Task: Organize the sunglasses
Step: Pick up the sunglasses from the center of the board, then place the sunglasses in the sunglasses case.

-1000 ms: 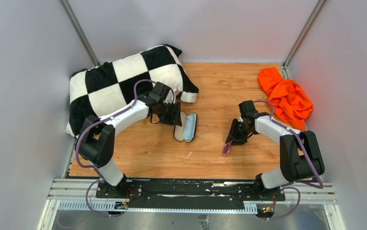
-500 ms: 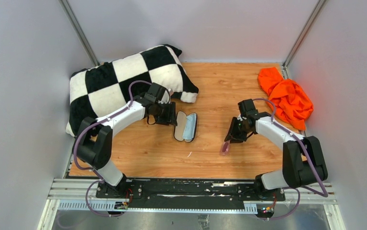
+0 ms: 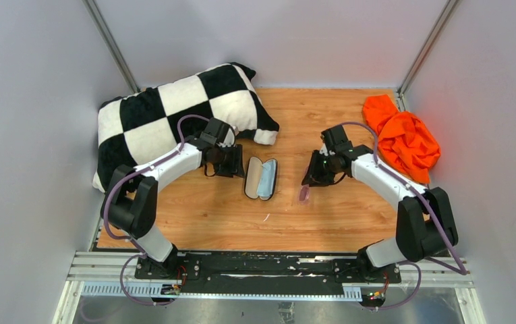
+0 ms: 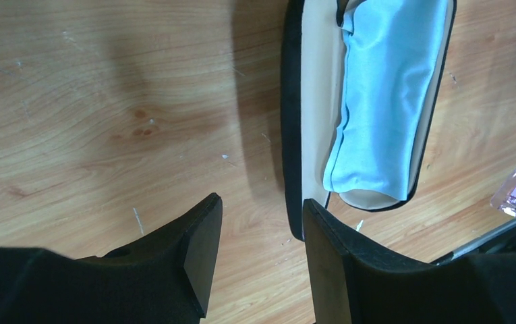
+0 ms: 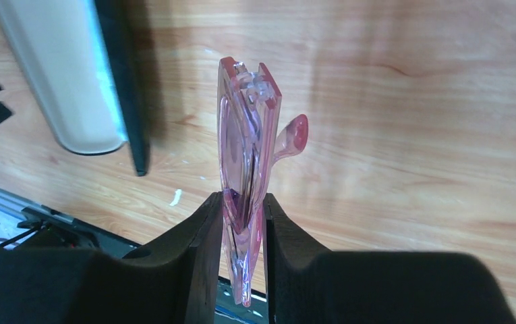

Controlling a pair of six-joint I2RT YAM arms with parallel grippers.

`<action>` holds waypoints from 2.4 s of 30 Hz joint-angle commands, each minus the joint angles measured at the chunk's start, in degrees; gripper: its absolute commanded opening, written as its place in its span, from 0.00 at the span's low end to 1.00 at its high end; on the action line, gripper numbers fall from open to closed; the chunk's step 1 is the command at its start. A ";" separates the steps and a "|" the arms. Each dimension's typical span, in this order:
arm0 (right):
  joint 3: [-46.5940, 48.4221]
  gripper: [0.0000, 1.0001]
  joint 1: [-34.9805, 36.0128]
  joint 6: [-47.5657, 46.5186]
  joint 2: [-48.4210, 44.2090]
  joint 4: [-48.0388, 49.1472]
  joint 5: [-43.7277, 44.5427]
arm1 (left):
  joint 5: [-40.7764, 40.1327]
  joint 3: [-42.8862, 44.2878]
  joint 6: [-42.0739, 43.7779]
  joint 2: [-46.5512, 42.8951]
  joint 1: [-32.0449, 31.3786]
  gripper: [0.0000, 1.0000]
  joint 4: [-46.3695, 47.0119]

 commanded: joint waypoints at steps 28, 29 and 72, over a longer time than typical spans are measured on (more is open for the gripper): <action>28.85 0.29 16.76 7.00 28.87 0.34 3.06 | -3.54 -3.01 1.64 -2.52 1.53 0.53 -0.38; 29.09 0.29 16.82 6.91 29.40 0.22 3.46 | -2.75 -3.15 1.64 -2.28 1.54 0.53 -0.22; 14.39 0.36 12.20 10.31 14.56 4.98 6.64 | -2.14 -0.82 0.48 0.88 1.52 0.53 -0.30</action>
